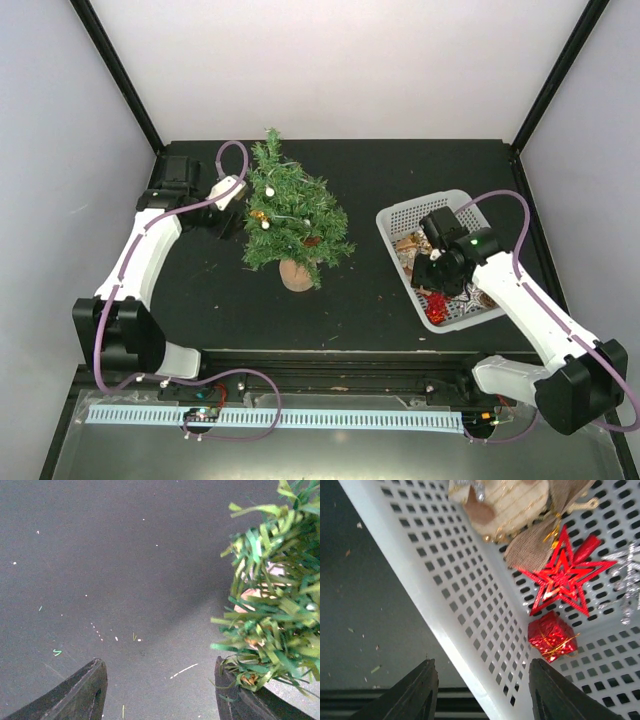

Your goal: Decorate the small christmas tree

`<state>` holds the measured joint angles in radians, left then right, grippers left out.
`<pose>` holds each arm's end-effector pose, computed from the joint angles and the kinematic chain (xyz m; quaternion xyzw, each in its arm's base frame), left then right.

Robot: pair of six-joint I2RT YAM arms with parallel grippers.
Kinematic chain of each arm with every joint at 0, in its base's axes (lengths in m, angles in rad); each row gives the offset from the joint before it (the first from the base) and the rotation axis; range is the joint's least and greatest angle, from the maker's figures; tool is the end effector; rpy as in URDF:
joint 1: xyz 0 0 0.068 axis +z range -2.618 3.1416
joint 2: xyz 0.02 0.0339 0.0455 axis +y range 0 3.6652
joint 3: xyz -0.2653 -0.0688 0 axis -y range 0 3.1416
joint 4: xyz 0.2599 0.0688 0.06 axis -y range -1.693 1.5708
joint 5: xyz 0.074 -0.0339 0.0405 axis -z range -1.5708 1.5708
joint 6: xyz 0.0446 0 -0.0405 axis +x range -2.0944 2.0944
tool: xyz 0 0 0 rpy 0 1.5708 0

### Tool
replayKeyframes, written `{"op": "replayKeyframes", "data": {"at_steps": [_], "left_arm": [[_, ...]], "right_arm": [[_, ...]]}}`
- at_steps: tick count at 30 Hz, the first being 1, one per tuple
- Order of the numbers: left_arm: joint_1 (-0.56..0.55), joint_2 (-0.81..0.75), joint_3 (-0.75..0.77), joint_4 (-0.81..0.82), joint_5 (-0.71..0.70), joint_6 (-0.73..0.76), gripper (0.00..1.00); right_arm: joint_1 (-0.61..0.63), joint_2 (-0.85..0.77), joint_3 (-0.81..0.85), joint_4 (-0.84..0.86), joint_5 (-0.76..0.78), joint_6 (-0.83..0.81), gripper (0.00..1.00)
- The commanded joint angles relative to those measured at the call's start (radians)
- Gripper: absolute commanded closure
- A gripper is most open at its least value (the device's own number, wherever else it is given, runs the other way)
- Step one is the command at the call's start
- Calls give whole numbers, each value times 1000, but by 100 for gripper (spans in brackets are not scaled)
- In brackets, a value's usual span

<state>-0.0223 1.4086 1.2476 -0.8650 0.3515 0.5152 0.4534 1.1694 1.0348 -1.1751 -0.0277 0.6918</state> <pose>0.3029 -0.0221 0.2938 0.2971 0.9018 -0.0987 0.2980 0.1905 0.0942 0.2677 0.1161 0.9846 0.0821 0.1020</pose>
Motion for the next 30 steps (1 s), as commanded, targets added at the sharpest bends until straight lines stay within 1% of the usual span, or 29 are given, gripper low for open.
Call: {"op": "replayKeyframes", "data": {"at_steps": [1,3,4,8,10,15,20,22,24,27,30], "left_arm": [[-5,-16,38,29,9,0,40],[-4,-30,15,28,9,21,40],[-4,-38,8,25,9,32,40],[8,-71,-5,12,13,43,40],[16,-88,-4,4,28,37,40],[23,-121,-8,-29,22,33,40],[55,-155,-19,-60,17,68,40],[69,-155,-17,-68,27,73,40],[83,-155,-12,-74,41,73,40],[99,-165,-11,-69,53,66,40],[115,-170,-11,-64,57,68,39]], "right_arm": [[-1,-3,-35,3,-128,-75,49],[-1,-9,-54,13,-227,-104,49],[-1,-19,-62,10,-245,-108,49],[-1,-39,-80,-48,-189,-122,48],[-1,-32,-101,-55,-204,-139,47],[-1,-3,-132,-35,-174,-173,47],[-1,9,-178,16,-150,-178,47],[-1,23,-193,48,-180,-175,47],[-1,29,-190,80,-244,-168,47],[0,46,-147,123,-341,-168,47],[-1,99,-81,148,-448,-187,47]]}}
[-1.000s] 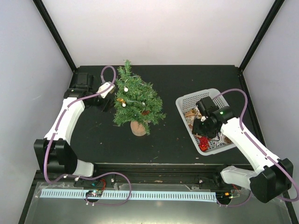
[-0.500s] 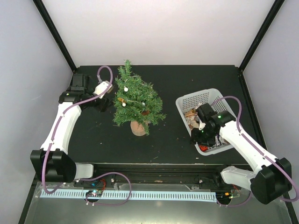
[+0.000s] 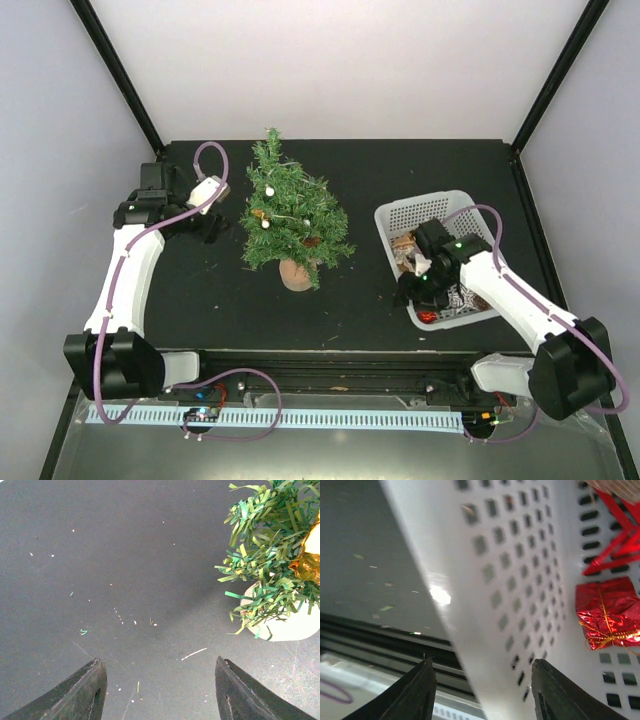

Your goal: Decorate the small christmas tree

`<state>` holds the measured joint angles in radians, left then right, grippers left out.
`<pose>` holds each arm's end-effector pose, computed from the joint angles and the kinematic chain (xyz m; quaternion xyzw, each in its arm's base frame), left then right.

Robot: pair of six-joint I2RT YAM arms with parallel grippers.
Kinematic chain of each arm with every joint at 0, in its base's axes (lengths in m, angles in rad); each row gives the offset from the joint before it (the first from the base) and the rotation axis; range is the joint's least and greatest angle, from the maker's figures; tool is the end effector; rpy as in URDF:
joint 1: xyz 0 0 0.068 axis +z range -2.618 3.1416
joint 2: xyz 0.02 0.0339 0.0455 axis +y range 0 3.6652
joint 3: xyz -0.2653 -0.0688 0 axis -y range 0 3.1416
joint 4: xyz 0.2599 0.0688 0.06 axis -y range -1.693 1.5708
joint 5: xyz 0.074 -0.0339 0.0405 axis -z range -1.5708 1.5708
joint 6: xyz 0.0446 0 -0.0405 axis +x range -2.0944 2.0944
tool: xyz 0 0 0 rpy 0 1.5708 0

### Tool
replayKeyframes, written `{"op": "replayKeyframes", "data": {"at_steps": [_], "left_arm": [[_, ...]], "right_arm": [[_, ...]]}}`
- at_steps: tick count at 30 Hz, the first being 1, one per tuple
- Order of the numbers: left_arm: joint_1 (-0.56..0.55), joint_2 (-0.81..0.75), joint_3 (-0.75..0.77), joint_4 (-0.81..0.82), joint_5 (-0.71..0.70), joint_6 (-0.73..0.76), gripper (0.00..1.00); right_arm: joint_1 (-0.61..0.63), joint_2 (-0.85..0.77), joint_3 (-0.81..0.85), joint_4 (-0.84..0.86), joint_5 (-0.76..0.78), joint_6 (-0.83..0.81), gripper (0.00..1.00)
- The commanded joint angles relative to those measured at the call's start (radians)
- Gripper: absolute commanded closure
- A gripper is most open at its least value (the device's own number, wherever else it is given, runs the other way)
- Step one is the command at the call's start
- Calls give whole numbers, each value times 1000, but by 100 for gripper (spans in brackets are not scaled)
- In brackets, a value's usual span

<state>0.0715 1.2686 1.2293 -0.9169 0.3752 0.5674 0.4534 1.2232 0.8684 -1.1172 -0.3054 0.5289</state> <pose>0.2702 0.0030 0.3222 0.2845 0.8939 -0.0754 0.3380 0.1790 0.1021 0.2129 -0.0298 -0.9867 -0.1570 0.0286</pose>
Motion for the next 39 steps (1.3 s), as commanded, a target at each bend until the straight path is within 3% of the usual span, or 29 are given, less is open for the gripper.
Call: {"op": "replayKeyframes", "data": {"at_steps": [1,6,16,20,26,29,31,33,39], "left_arm": [[30,-29,8,-9,35,15,39],[75,-12,24,-10,66,21,39],[139,-14,2,2,103,32,39],[153,-13,-8,23,117,12,39],[157,-12,-27,59,131,-23,39],[157,-13,-40,67,144,-29,39],[157,-16,-52,78,146,-31,39],[157,-18,-60,82,147,-33,39],[159,-21,-76,90,153,-31,39]], "right_arm": [[-1,63,106,95,-196,-31,47],[-1,126,190,124,-288,-33,47],[-34,149,353,-101,266,68,47],[-115,174,357,-119,334,106,47],[-257,193,290,-106,307,112,49],[-309,208,243,-84,266,107,44],[-326,221,209,-60,243,102,28],[-340,235,175,-40,239,101,21],[-379,281,95,19,227,109,17]]}}
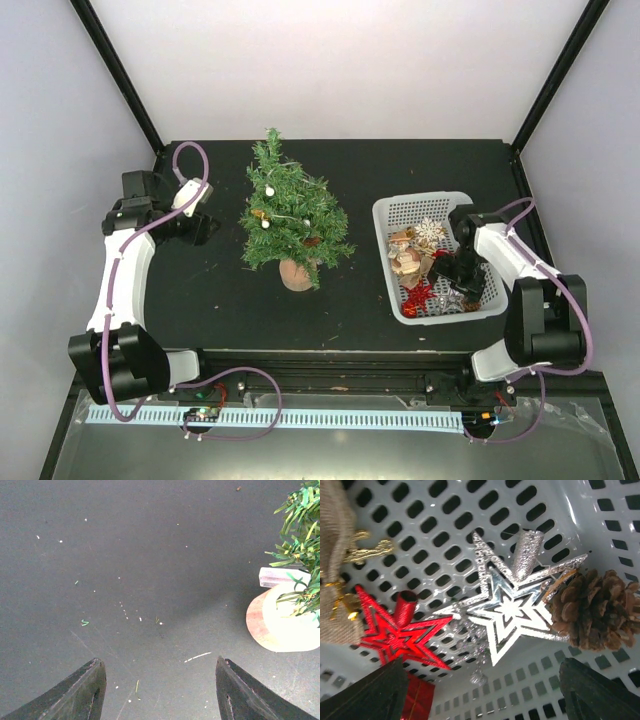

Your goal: Decorate the small christmas tree

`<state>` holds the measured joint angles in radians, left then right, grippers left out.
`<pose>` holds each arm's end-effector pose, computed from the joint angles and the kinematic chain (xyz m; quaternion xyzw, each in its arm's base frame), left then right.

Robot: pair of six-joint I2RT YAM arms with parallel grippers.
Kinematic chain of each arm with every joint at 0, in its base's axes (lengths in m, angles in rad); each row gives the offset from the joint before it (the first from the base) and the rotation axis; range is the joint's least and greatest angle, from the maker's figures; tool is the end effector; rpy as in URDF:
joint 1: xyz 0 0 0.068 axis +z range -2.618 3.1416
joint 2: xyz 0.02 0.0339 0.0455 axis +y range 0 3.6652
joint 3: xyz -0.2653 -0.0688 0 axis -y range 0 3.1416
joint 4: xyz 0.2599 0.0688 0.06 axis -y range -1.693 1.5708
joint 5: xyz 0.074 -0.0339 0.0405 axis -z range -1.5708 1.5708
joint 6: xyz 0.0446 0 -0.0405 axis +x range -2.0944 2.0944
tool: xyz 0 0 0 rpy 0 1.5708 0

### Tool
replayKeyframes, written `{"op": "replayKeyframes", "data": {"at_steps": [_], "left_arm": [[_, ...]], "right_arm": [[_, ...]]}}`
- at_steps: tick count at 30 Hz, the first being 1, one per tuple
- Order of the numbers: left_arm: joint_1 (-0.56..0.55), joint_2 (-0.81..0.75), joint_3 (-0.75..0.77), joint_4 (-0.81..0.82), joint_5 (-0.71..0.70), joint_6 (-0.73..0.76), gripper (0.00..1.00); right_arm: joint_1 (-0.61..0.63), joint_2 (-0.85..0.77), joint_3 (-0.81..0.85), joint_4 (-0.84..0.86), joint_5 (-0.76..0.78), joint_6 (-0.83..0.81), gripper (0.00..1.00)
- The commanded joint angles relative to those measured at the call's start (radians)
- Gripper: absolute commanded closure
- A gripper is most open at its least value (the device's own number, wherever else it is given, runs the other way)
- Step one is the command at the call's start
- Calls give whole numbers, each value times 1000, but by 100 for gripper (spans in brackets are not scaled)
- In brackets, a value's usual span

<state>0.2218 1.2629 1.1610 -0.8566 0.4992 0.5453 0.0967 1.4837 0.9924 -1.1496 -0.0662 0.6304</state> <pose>0.2674 0.0384 0.3070 0.2223 0.8999 -0.1091 0.3590 0.2447 0.0267 0.1899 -0.2645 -0.9632 -0.0185 0.0445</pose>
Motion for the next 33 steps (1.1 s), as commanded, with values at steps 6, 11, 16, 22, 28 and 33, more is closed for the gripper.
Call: {"op": "replayKeyframes", "data": {"at_steps": [6,11,16,22,28,33], "left_arm": [[8,-13,-16,37,41,-15,39],[9,-11,-20,42,47,-19,39],[8,-4,-16,46,46,-22,39],[9,1,-18,48,55,-32,39],[9,2,-21,51,57,-31,39],[8,-3,-22,53,62,-32,38]], "right_arm": [[-41,57,-84,107,-24,23,22],[-43,90,-113,143,-36,13,30],[-43,110,-146,178,-49,6,31],[-44,114,-143,201,-52,9,46],[-43,77,-96,164,-29,9,54],[-42,30,-58,123,15,6,55]]}}
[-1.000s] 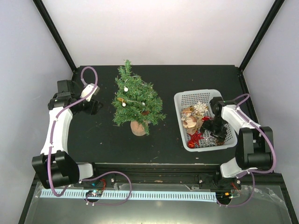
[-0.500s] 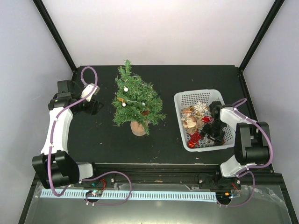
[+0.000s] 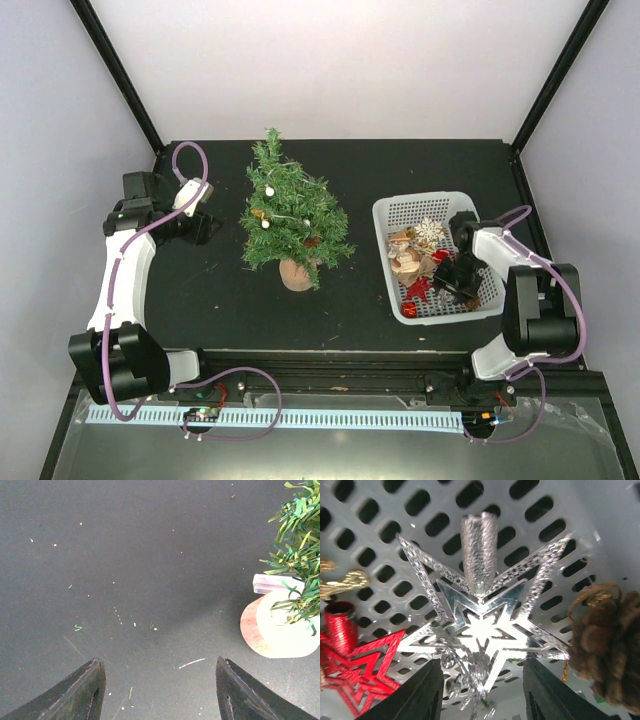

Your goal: Decorate the small christmas tree

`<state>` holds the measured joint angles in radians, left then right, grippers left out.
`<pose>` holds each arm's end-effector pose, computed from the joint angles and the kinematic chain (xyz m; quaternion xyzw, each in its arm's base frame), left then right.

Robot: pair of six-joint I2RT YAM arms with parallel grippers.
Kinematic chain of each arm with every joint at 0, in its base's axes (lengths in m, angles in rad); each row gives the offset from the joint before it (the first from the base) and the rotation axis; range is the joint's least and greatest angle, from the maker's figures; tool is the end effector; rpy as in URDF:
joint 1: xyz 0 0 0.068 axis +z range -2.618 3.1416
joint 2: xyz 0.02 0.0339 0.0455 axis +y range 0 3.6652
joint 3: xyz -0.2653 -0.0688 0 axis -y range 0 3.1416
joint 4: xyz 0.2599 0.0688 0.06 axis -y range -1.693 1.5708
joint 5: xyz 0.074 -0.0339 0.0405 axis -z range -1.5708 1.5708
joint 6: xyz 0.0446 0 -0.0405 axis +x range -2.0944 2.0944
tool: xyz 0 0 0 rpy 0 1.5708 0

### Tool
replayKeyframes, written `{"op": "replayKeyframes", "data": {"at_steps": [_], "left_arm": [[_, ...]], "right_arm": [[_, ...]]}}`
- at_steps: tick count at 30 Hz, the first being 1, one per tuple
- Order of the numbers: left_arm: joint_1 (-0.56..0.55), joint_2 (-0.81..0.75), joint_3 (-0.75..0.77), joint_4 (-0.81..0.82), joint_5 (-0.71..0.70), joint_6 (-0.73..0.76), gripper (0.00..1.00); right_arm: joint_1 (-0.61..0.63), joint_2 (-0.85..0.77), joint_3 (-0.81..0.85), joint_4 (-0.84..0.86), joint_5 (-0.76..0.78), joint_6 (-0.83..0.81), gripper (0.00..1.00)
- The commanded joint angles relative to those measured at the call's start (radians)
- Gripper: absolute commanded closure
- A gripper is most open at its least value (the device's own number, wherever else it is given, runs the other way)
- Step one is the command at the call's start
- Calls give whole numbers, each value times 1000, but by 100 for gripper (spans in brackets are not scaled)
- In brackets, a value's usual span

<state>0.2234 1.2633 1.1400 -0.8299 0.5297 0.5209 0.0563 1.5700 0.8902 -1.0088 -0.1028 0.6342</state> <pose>0.2684 0.0379 0.3022 0.2149 0.8975 -0.1257 0.3639 0.2451 0.0184 0.1445 -0.2870 -0.9548 -0.0284 0.0727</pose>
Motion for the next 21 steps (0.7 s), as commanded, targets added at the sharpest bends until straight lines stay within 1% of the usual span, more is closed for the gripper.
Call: {"op": "replayKeyframes", "data": {"at_steps": [1,4,9,11,12,13,15,18,19,21], "left_arm": [[8,-2,0,26,33,-8,38],[7,-2,-2,25,36,-7,38],[7,-8,-3,23,42,-7,38],[8,-10,-5,23,42,-7,39],[7,-11,-6,22,43,-6,39],[8,-13,-8,20,44,-4,39],[7,-16,-12,22,45,-3,38],[7,-21,-18,20,48,-1,38],[7,-22,-19,19,49,0,38],[7,-22,-18,17,53,3,38]], "right_arm": [[-2,-64,48,-26,60,0,56],[-3,-89,51,-38,78,-4,59],[-4,-111,39,-36,79,-5,66],[-2,-113,33,-32,79,-7,66],[-3,-107,31,-29,75,-11,64],[-4,-99,29,-28,66,-15,59],[-3,-93,28,-21,71,-15,39],[-3,-84,27,5,59,-18,18],[-3,-72,32,7,55,-20,14],[-3,-45,33,13,52,-22,13]]}}
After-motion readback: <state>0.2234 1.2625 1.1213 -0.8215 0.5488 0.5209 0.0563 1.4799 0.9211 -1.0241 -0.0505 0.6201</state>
